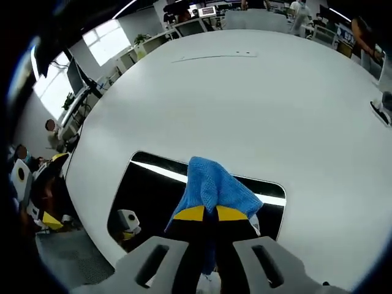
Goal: Wipe the mirror surface with the cleaning cloth until all visible marks leave the cleaned area.
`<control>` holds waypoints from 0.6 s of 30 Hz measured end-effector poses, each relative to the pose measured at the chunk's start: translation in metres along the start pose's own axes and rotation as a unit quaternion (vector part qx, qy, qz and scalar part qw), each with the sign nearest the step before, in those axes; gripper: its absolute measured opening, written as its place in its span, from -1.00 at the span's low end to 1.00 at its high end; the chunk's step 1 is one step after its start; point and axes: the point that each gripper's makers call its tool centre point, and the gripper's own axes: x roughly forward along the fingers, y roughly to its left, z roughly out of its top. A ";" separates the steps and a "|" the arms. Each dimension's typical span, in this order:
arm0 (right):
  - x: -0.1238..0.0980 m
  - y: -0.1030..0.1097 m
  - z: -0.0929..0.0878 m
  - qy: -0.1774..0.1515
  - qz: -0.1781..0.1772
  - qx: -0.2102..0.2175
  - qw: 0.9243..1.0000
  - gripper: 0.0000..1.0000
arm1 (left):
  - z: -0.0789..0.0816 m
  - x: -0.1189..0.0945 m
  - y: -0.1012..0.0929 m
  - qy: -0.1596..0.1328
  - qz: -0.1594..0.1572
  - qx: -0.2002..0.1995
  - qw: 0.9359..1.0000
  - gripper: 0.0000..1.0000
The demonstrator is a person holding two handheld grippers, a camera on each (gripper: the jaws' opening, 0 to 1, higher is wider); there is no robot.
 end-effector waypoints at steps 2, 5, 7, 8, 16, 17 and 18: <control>-0.003 0.001 -0.005 -0.003 0.001 0.002 1.000 -1.00 | -0.001 0.000 -0.001 -0.002 0.001 -0.001 1.000 0.98; -0.006 0.002 -0.011 -0.007 0.002 0.011 1.000 -1.00 | -0.004 0.001 -0.003 0.001 -0.002 0.001 1.000 0.98; -0.008 0.005 -0.015 -0.011 0.001 0.004 1.000 -1.00 | -0.004 0.000 -0.003 0.000 -0.003 0.006 1.000 0.98; -0.008 0.005 -0.017 -0.013 0.001 0.003 1.000 -1.00 | -0.004 0.000 -0.002 0.001 -0.002 0.004 1.000 0.98; -0.015 0.010 -0.030 -0.011 0.008 0.003 1.000 -1.00 | -0.006 -0.006 0.009 0.005 0.006 0.007 1.000 0.98; -0.016 0.010 -0.031 -0.010 0.009 0.003 1.000 -1.00 | -0.007 -0.006 0.008 0.007 0.005 0.008 1.000 0.98; -0.017 0.010 -0.033 -0.009 0.010 0.003 1.000 -1.00 | -0.006 -0.006 0.006 0.007 0.003 0.011 1.000 0.98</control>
